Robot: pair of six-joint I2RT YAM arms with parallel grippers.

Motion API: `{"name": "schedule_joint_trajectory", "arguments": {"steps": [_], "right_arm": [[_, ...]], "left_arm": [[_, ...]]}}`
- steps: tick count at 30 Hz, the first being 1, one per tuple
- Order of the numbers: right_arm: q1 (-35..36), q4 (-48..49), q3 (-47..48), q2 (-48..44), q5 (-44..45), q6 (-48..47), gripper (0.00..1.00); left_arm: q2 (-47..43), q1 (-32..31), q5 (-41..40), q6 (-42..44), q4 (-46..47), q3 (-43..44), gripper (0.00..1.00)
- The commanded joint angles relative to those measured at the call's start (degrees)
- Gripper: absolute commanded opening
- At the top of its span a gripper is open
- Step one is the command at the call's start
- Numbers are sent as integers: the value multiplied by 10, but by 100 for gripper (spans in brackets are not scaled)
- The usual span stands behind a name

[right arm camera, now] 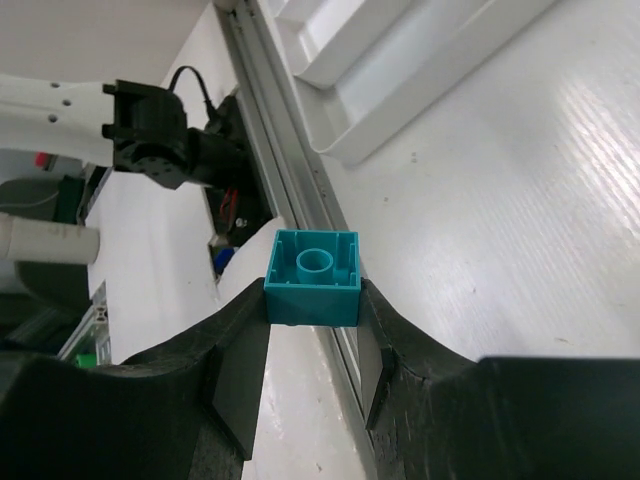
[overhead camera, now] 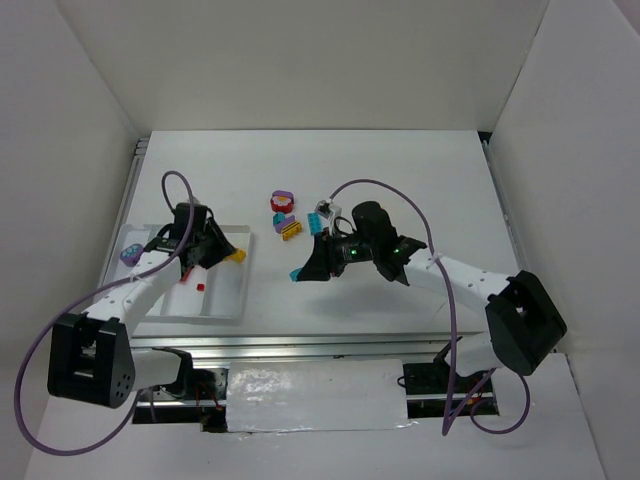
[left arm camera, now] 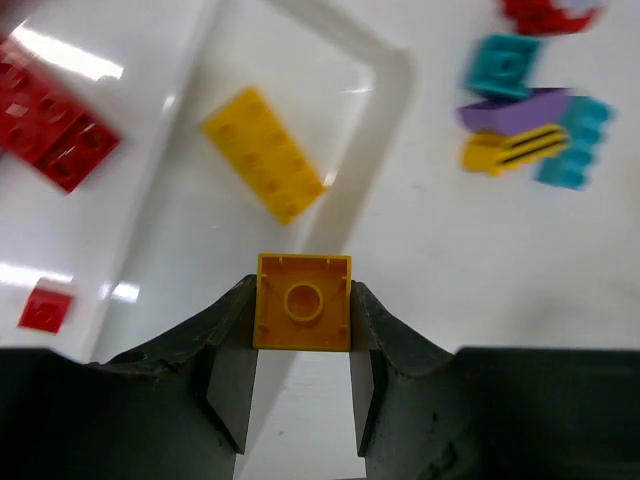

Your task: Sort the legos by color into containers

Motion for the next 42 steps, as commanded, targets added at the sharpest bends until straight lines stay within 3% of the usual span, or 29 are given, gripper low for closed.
{"name": "schedule_joint_trajectory", "arguments": {"steps": [1, 4, 5, 9, 14, 17, 20, 23, 24, 26, 27, 31, 35, 42], "right_arm": [[-1, -16, 7, -27, 44, 4, 0], [-1, -22, 5, -42, 44, 4, 0], [0, -21, 4, -43, 43, 4, 0], [-1, -18, 1, -44, 43, 8, 0], [-2, -14, 4, -35, 46, 26, 3], [-2, -25, 13, -32, 79, 69, 3], [-4, -10, 12, -38, 82, 137, 0], [-13, 59, -12, -71, 37, 223, 0], [-14, 70, -15, -77, 19, 239, 0], [-20, 101, -20, -89, -8, 280, 0], [-19, 109, -20, -92, -29, 294, 0], [-17, 170, -38, -116, -64, 374, 0], [-11, 233, -59, -124, -87, 444, 0], [-5, 216, -55, -124, -78, 444, 0]], "left_arm": [[12, 1, -82, -27, -11, -21, 9], [12, 1, -96, -33, -4, -36, 31], [11, 1, -95, -33, -2, -42, 50], [-8, 1, -101, -37, -17, -50, 100], [-42, 1, -84, -17, -35, -40, 100], [-139, -8, 11, 29, 41, -66, 99], [-258, -77, 29, 78, 174, -122, 98], [-400, -194, 19, 154, 342, -253, 99], [-428, -204, 39, 172, 429, -279, 99], [-488, -224, 117, 221, 513, -344, 99], [-498, -227, 137, 234, 548, -351, 99], [-491, -240, 158, 304, 499, -325, 99], [-460, -251, 193, 313, 532, -311, 98], [-385, -264, 259, 297, 596, -285, 95]]}}
